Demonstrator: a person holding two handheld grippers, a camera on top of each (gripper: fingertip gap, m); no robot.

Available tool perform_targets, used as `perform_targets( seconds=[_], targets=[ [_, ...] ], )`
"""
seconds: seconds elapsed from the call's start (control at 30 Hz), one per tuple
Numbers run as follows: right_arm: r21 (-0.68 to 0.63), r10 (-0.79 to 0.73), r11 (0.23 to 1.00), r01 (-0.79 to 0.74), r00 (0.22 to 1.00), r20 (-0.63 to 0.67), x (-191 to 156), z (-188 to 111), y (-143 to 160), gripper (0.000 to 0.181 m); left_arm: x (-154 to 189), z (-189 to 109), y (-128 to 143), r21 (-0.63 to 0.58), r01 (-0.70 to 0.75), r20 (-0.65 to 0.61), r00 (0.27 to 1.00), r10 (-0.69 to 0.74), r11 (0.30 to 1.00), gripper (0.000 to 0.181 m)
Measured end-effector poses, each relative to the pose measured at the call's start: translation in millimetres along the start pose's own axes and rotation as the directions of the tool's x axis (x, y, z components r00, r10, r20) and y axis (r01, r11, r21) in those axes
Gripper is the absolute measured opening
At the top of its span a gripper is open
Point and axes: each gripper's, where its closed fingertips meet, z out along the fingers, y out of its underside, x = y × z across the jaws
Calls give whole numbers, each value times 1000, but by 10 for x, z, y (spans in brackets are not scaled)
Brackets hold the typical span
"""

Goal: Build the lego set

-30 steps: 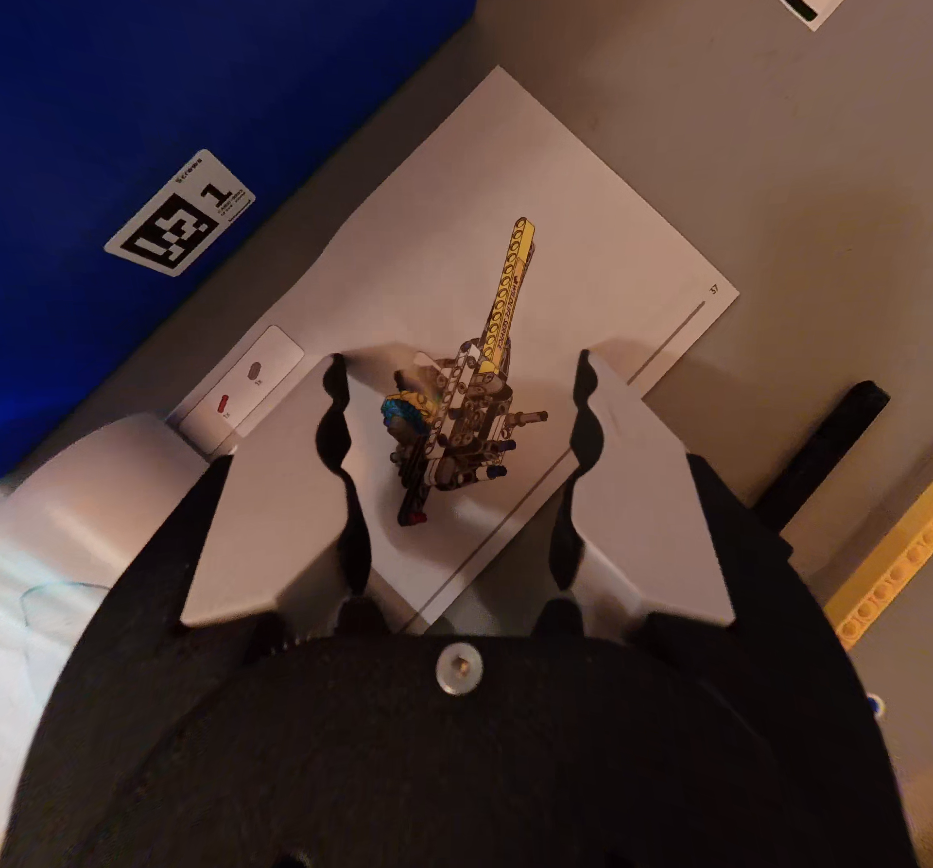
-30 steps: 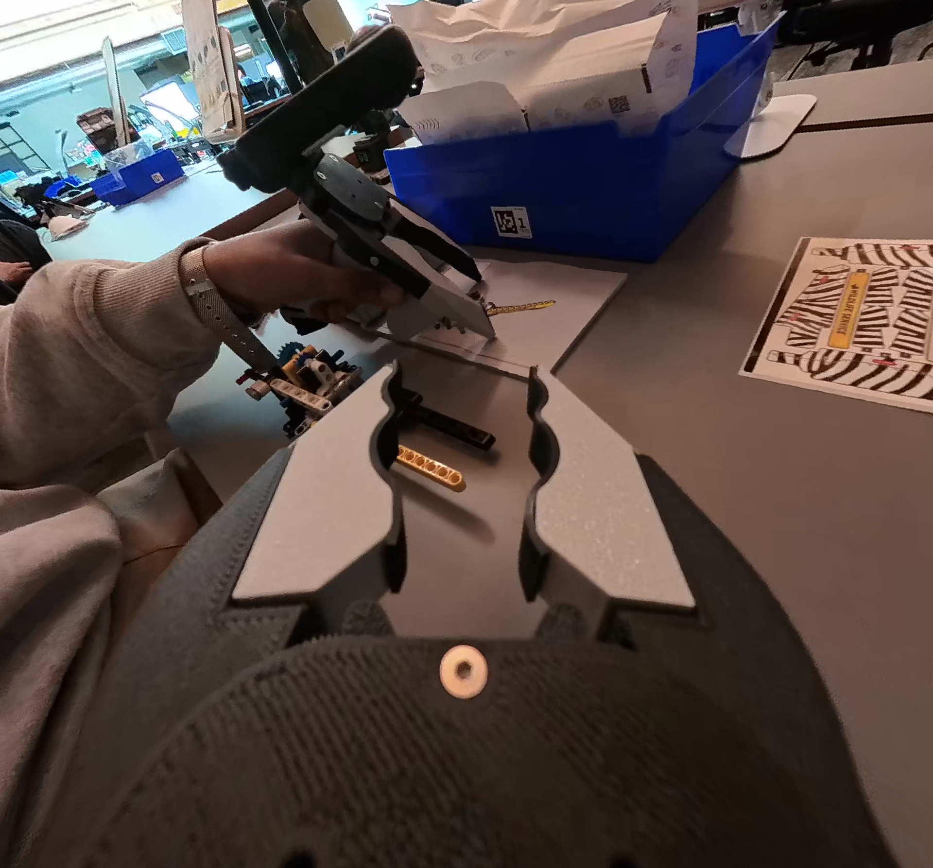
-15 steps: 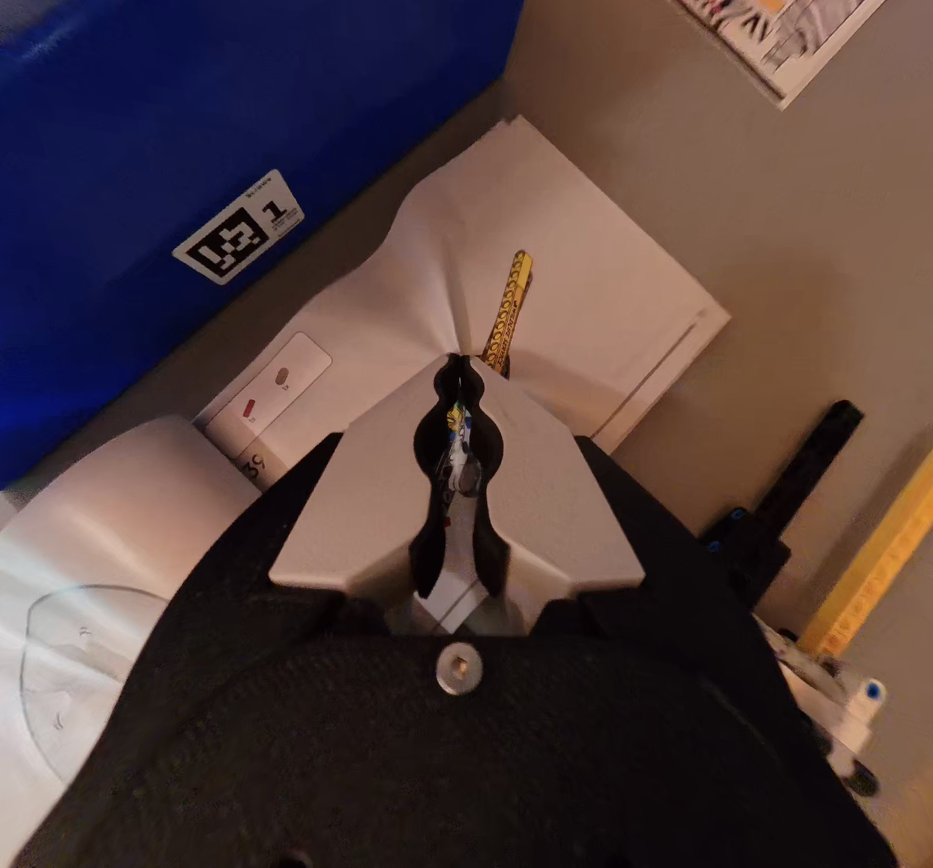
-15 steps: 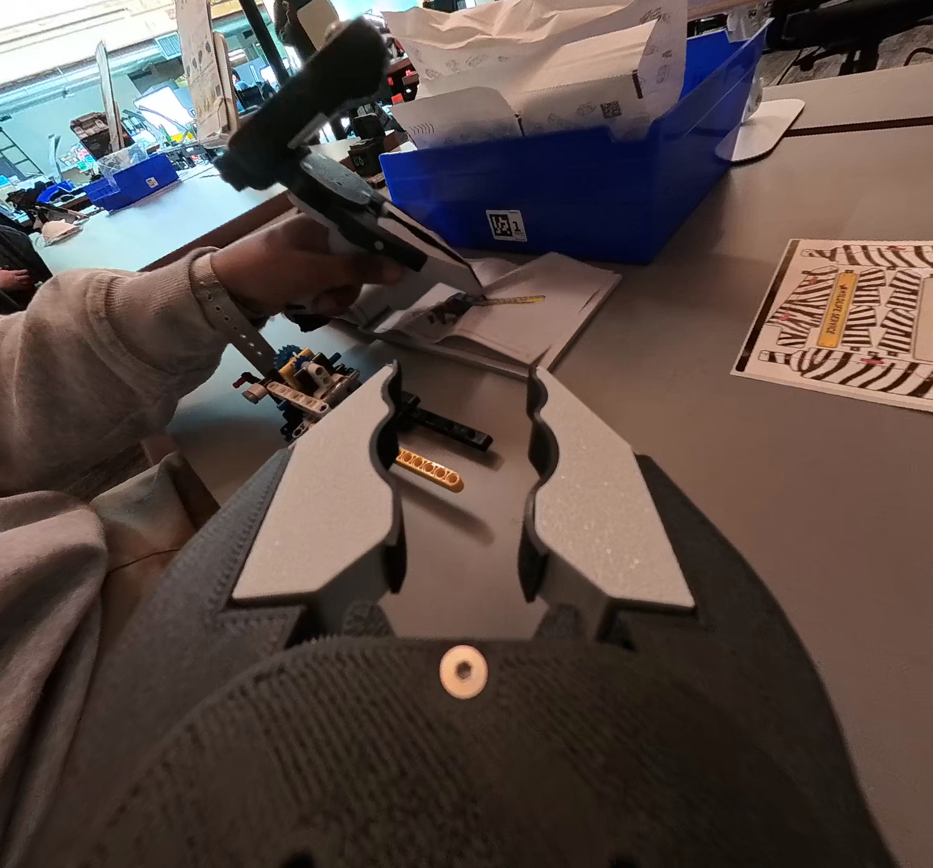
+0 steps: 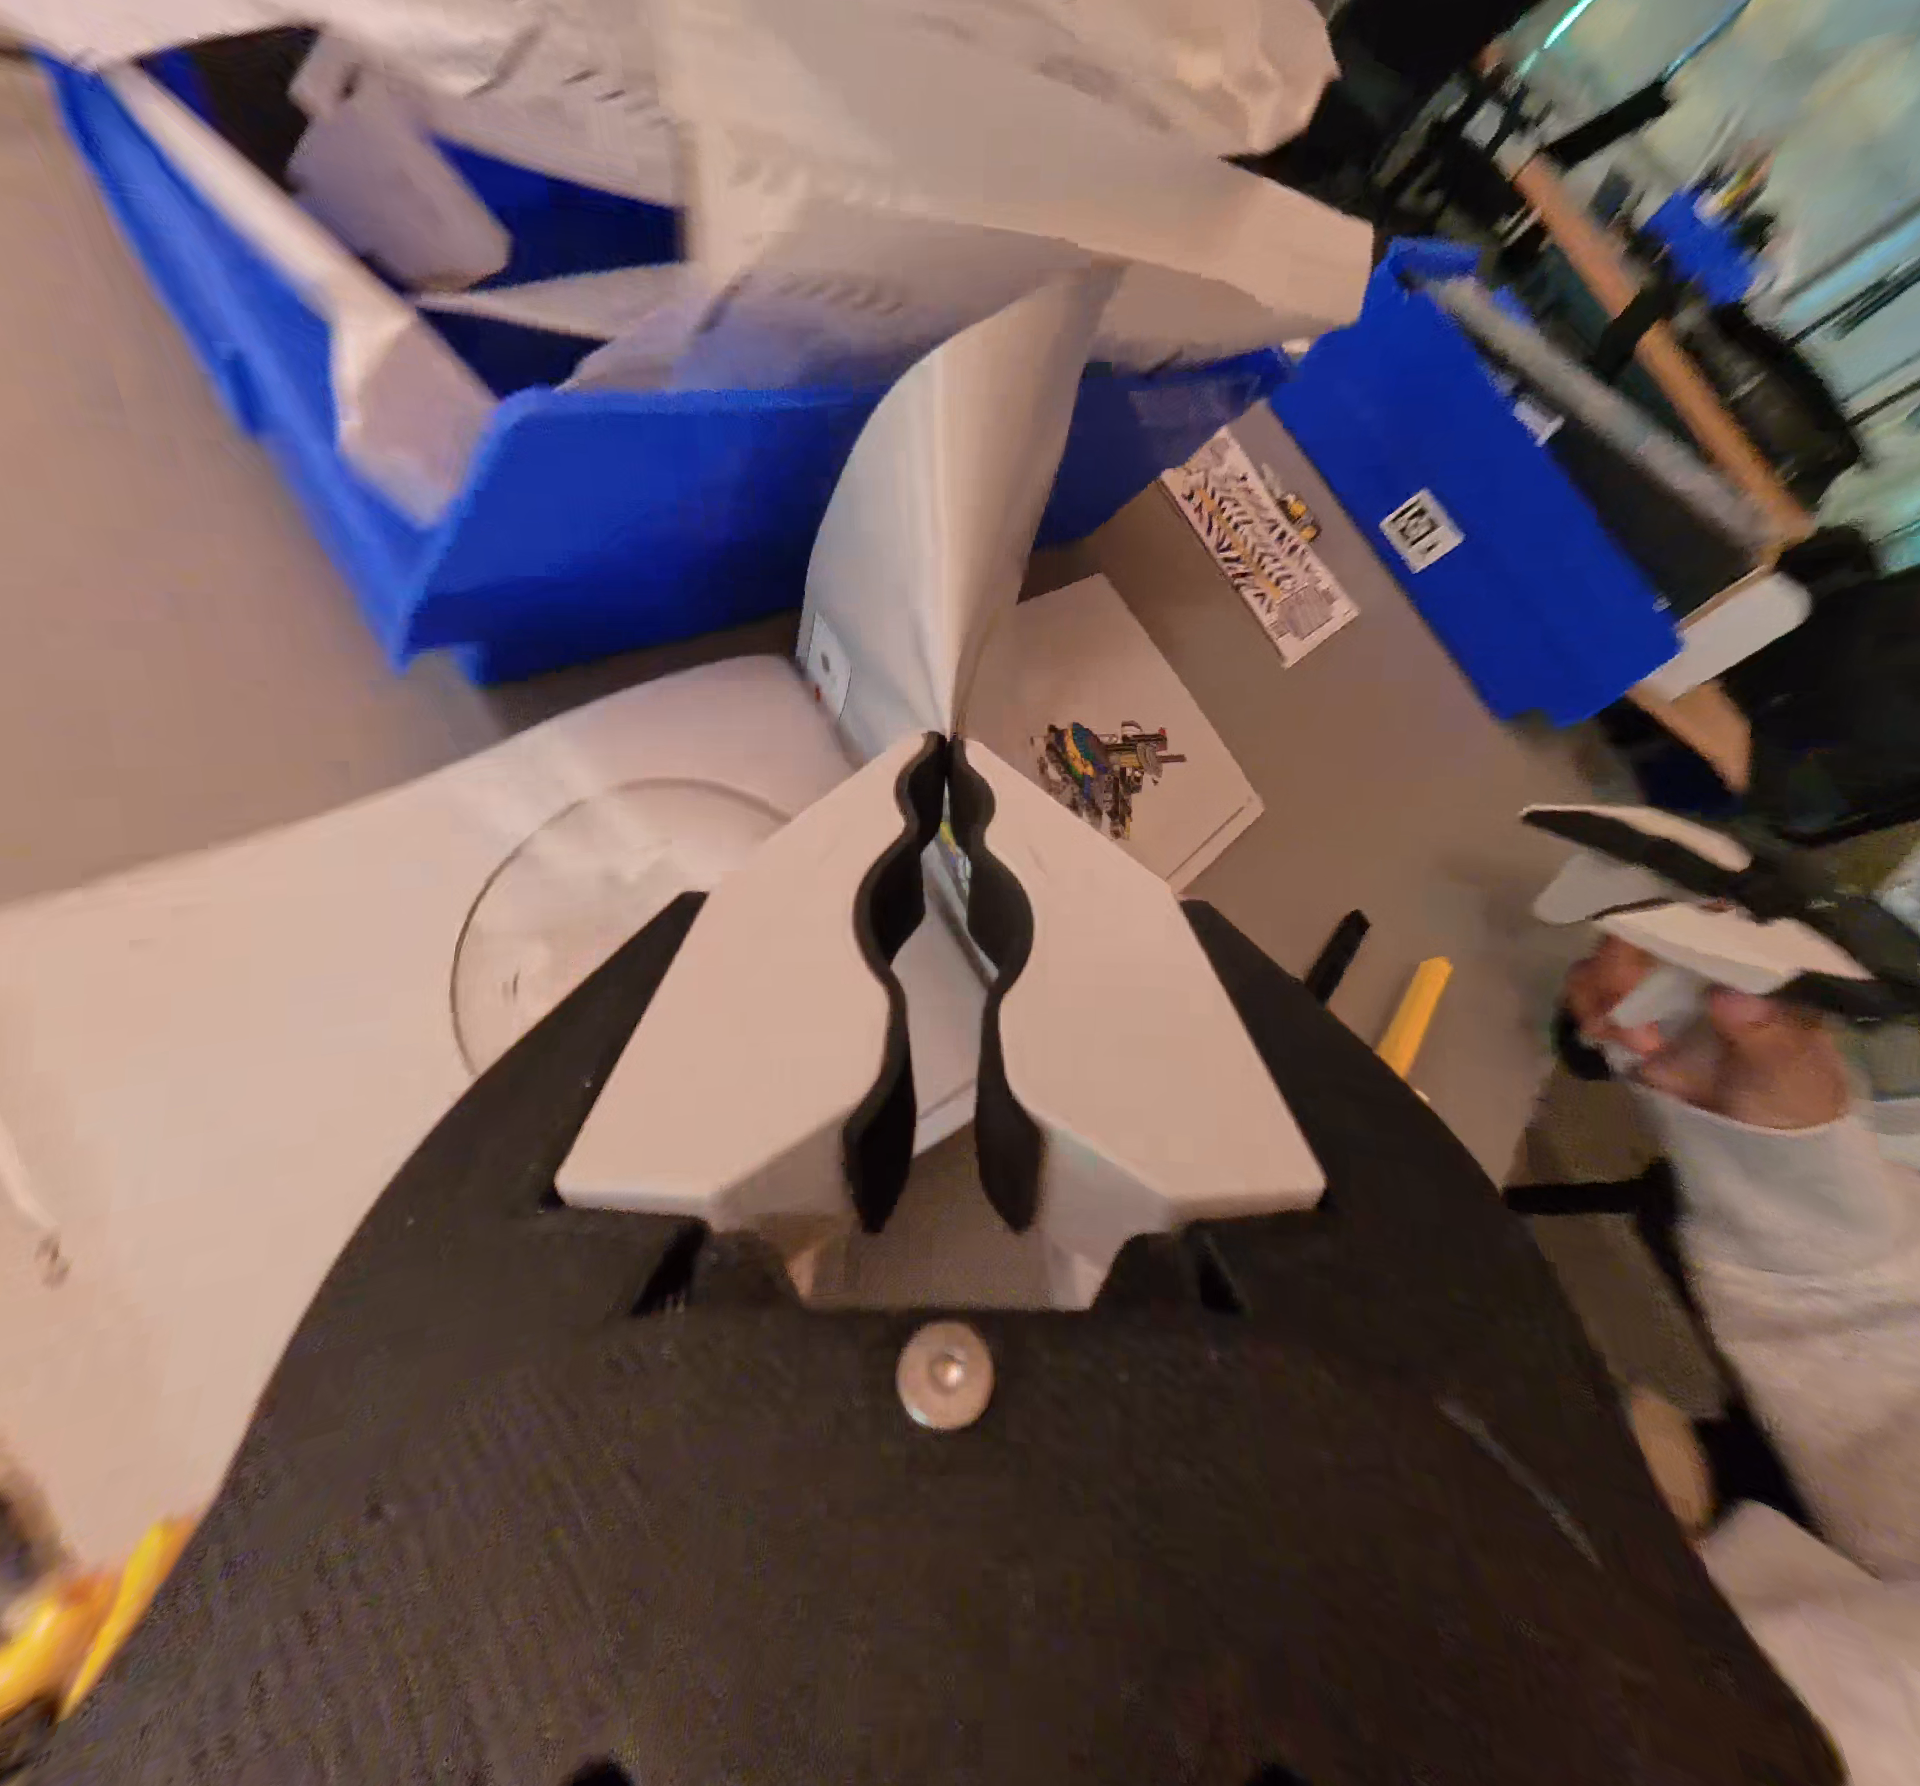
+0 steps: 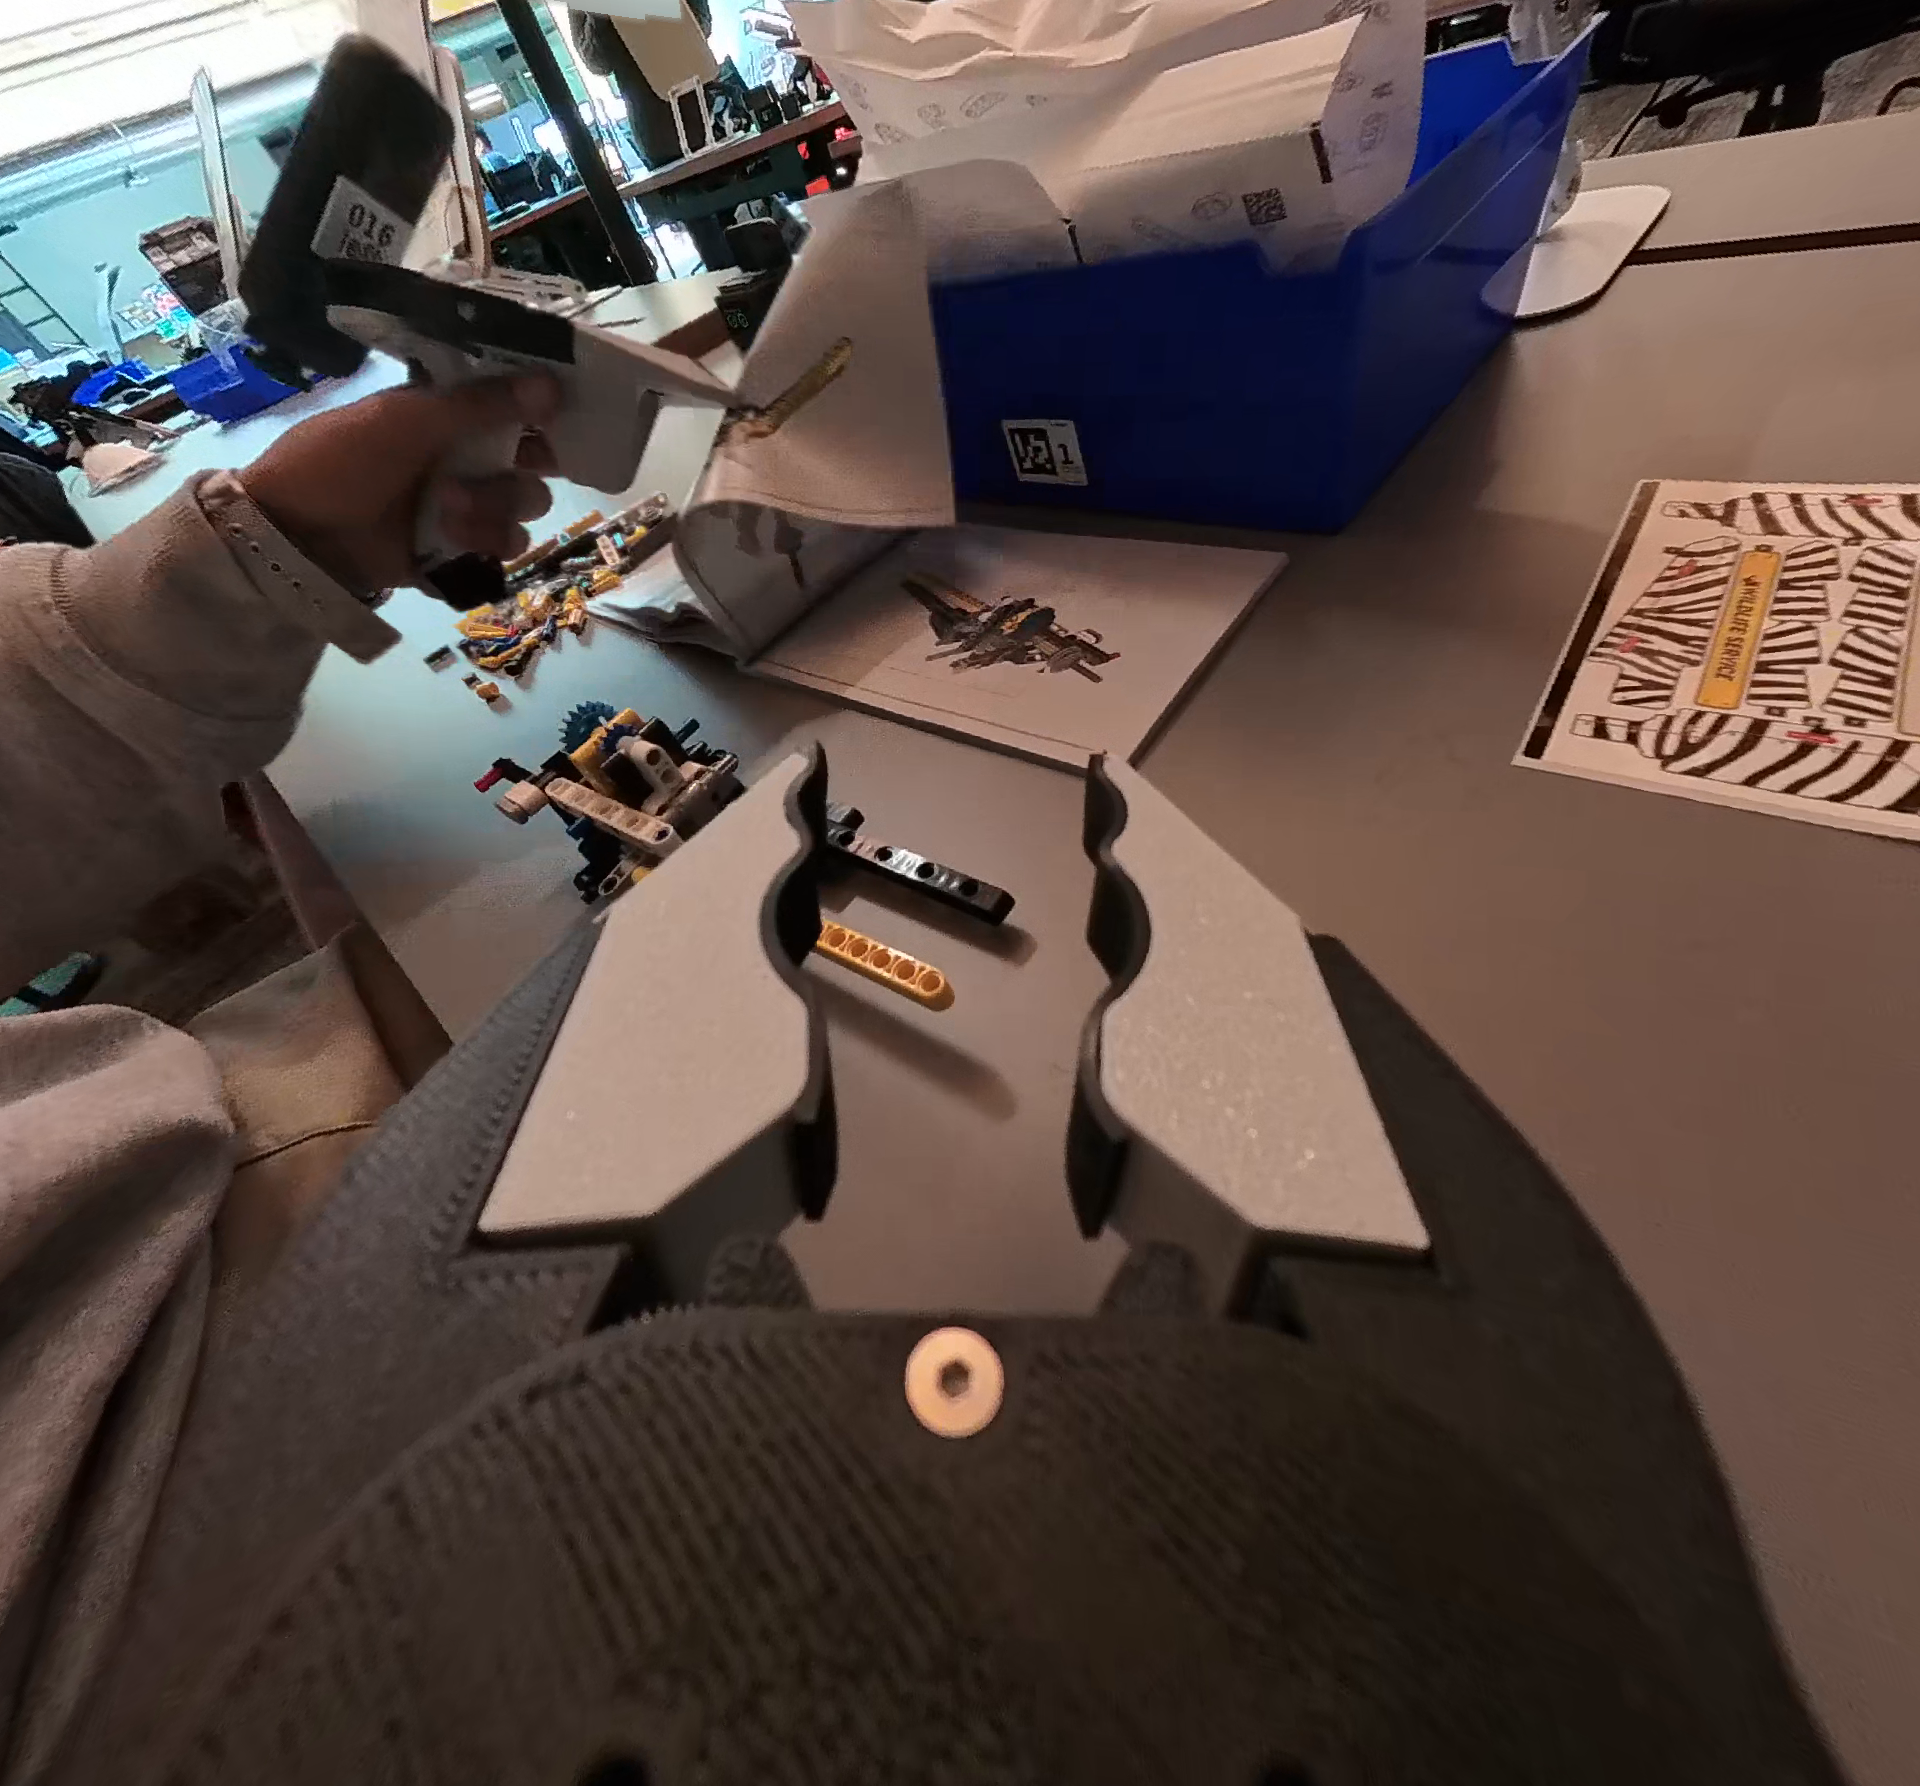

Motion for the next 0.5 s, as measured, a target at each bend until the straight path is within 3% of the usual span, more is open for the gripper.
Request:
perform_targets(
  seconds=[0.13,0.3,0.4,0.5],
  targets=[
    [-16,-12,1000,12,1000,-7,1,18,24,48,-341,-265,144,-3,145,-22,989,-145,989,0],
    [-18,-13,1000,12,1000,-18,22,17,30,48,-560,-624,65,132,215,-27,977,-214,968,20],
    [-26,-15,1000,15,1000,-24,35,29,44,47,-373,-725,1,192,116,10,993,-120,974,49],
    [-36,-17,999,16,999,-29,42,41,58,48,-13,-611,97,152,-72,103,993,56,986,87]
  ],
)
